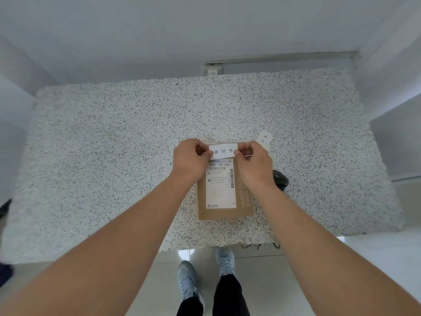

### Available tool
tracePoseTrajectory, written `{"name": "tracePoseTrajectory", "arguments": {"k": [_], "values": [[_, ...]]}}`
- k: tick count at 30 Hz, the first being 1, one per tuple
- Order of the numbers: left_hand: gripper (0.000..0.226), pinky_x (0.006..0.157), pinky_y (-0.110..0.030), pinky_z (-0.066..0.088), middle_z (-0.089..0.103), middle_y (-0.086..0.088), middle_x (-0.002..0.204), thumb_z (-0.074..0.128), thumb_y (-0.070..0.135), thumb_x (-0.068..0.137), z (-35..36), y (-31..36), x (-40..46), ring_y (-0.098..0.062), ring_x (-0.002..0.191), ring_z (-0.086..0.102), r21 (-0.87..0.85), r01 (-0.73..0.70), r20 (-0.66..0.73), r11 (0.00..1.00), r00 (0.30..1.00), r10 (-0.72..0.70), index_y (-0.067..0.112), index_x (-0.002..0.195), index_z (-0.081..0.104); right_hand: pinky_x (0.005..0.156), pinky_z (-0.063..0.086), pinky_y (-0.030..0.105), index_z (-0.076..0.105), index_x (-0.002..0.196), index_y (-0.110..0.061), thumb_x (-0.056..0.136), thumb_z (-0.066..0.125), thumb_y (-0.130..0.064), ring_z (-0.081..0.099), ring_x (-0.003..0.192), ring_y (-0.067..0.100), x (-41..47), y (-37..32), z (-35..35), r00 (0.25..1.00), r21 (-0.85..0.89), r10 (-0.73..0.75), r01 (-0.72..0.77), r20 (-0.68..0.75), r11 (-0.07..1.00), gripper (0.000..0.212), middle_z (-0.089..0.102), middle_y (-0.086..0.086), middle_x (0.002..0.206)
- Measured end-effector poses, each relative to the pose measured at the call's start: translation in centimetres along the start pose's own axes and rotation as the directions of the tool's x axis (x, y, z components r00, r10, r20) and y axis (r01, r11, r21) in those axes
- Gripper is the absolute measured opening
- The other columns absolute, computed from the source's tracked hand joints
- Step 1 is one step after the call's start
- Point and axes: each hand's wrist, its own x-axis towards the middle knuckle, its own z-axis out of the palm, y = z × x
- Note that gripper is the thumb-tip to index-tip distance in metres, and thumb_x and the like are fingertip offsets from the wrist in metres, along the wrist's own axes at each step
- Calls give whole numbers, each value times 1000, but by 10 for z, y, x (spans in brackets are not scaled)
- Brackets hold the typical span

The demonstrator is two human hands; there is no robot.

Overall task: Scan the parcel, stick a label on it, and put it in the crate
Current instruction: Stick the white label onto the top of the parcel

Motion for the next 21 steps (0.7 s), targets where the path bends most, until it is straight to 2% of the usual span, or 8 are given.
{"name": "tracePoseTrajectory", "arguments": {"k": [2, 7, 12, 15, 18, 21], "values": [[2, 58, -16, 42, 67, 8, 81, 74, 18, 94, 0, -1, 4, -6, 72, 62, 27, -25, 14, 999, 1000, 24, 17, 95, 73, 80, 57, 24, 69, 107, -20, 100, 68, -18, 69, 88, 7, 3, 3, 2, 1000, -19, -11, 11, 1, 1000, 7, 72, -10, 96], [1, 56, -15, 38, 63, 8, 76, 71, 17, 95, 3, -4, 10, -3, 68, 57, 85, -83, 25, 993, 996, 82, 16, 94, 71, 81, 55, 20, 72, 103, -21, 97, 71, -17, 70, 87, 5, 7, 8, 6, 999, -40, -29, 28, -45, 999, 7, 72, -13, 91], [4, 54, -12, 35, 60, 10, 75, 70, 16, 96, 9, -2, 16, -1, 66, 55, 132, -102, 9, 986, 995, 102, 17, 93, 68, 84, 58, 26, 74, 106, -17, 98, 70, -16, 69, 85, 6, 11, 7, 8, 997, -50, -29, 26, -65, 998, 9, 73, -9, 93], [5, 54, -12, 35, 60, 10, 77, 70, 16, 96, 13, 0, 19, -1, 67, 55, 163, -99, 1, 982, 995, 100, 18, 92, 67, 78, 54, 20, 74, 106, -17, 98, 69, -17, 66, 82, 6, 14, 7, 9, 996, -97, -50, 44, -68, 994, 9, 73, -8, 93], [5, 54, -11, 36, 62, 9, 78, 69, 15, 96, 14, -2, 20, -1, 67, 55, 179, -111, -4, 978, 993, 114, 18, 92, 67, 68, 42, 10, 74, 104, -17, 98, 69, -17, 64, 79, 7, 15, 8, 10, 994, -146, -85, 75, -69, 987, 8, 72, -8, 90], [4, 54, -10, 35, 61, 9, 78, 69, 15, 96, 15, -3, 20, 0, 66, 55, 203, -124, -7, 971, 992, 128, 17, 93, 69, 66, 37, 8, 75, 103, -18, 98, 69, -17, 64, 81, 7, 15, 9, 11, 993, -179, -98, 86, -63, 980, 8, 73, -8, 92]]}}
